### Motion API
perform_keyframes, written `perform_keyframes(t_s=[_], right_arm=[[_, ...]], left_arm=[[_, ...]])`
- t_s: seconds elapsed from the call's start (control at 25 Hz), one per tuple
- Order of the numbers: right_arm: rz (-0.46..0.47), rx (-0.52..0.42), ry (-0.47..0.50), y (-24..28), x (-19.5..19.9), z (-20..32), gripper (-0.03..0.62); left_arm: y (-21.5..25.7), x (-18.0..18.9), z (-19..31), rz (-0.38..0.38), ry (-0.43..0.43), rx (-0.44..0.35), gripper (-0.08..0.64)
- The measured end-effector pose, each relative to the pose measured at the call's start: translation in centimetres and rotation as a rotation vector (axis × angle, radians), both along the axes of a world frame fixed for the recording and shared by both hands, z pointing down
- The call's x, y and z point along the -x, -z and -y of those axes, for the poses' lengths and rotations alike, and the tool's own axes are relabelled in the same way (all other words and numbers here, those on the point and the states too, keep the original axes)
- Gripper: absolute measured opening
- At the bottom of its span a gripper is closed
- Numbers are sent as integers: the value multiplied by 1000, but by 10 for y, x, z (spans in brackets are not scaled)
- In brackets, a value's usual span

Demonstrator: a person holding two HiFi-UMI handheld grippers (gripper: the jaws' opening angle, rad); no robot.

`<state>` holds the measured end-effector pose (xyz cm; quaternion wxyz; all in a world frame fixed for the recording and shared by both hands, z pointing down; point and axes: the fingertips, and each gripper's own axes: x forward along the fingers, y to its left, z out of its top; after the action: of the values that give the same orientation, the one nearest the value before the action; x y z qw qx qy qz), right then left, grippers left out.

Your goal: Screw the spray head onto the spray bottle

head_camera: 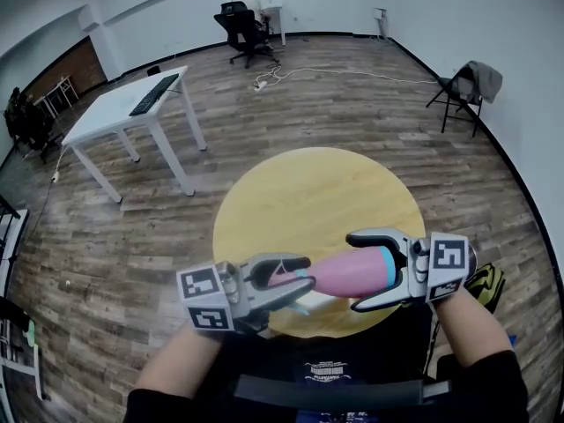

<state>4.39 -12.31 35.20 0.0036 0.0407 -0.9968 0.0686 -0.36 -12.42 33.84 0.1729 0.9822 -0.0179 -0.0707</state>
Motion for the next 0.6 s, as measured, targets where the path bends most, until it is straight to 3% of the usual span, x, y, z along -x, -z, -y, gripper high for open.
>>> perform_keyframes(t_s=[0.12,0.2,0.24,0.28,0.32,0.4,0.52,0.6], right_arm=[[169,424,181,-8,-6,6,503],[252,650,282,-15,-6,5,503],[271,709,314,-17,-5,4,503],[277,729,329,-19,-4,2,503],[282,722,326,-18,-4,2,505],[314,653,267,-7,-6,10,505],[320,383,98,17,-9,25,524],[246,147,-13,28,-11,27,571]], left_arm=[[12,-11,-32,125,26,-505,173],[-1,-12,-52,273,13,-824,175],[-10,-10,-56,345,0,-933,175],[-15,-8,-58,374,-16,-983,175],[-13,-8,-58,355,-34,-973,174],[-4,-7,-50,251,-49,-810,168],[5,0,-19,72,-6,-342,166],[3,4,1,-21,-9,-98,166]])
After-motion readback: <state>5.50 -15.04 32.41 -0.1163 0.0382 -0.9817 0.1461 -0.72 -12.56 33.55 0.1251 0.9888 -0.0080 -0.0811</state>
